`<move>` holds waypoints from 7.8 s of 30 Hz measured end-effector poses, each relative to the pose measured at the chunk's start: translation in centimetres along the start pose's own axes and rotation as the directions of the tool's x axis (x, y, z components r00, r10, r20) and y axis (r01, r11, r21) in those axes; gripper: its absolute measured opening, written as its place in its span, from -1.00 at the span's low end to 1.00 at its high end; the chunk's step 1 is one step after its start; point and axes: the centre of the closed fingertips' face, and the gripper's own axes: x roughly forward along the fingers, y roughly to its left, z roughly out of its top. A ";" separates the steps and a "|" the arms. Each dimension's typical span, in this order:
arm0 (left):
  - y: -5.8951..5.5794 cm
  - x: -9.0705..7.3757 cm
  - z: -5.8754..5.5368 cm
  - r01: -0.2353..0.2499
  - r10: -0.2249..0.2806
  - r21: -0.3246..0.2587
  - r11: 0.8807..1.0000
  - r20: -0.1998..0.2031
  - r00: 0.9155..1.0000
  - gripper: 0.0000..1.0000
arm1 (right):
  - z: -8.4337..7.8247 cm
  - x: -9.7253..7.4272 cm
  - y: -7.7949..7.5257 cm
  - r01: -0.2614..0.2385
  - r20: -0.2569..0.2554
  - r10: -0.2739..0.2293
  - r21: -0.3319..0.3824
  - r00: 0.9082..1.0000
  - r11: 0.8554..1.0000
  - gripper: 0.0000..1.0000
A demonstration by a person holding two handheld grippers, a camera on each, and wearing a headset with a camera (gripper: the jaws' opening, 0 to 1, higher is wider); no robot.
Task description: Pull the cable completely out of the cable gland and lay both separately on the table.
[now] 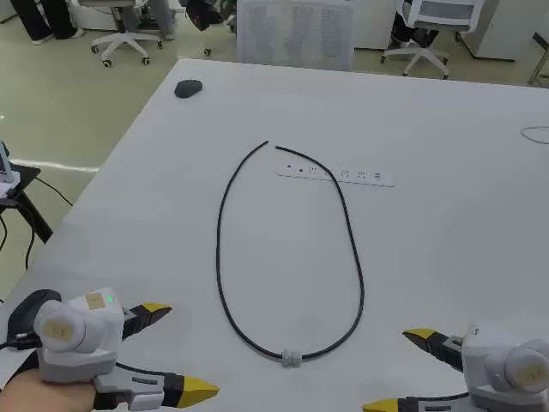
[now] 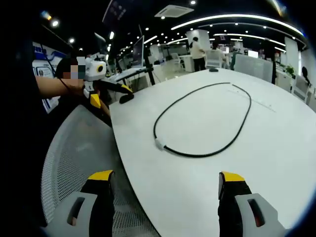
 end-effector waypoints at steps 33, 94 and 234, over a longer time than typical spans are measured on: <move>1.1 -0.3 -1.0 0.028 -0.027 0.016 0.999 -0.022 0.999 0.87 | 2.3 4.8 -0.1 -0.029 -0.077 0.024 -0.074 0.997 0.997 0.57; 0.5 -0.3 -3.0 0.083 -0.079 0.047 0.995 -0.071 0.994 0.74 | -1.1 13.4 0.0 -0.296 -0.406 0.144 -0.340 0.902 0.893 -0.63; -9.5 5.0 7.2 0.368 -0.379 0.229 0.901 0.004 0.925 -0.70 | 11.0 3.2 7.5 -0.374 -0.077 0.367 -0.141 0.927 0.917 -0.51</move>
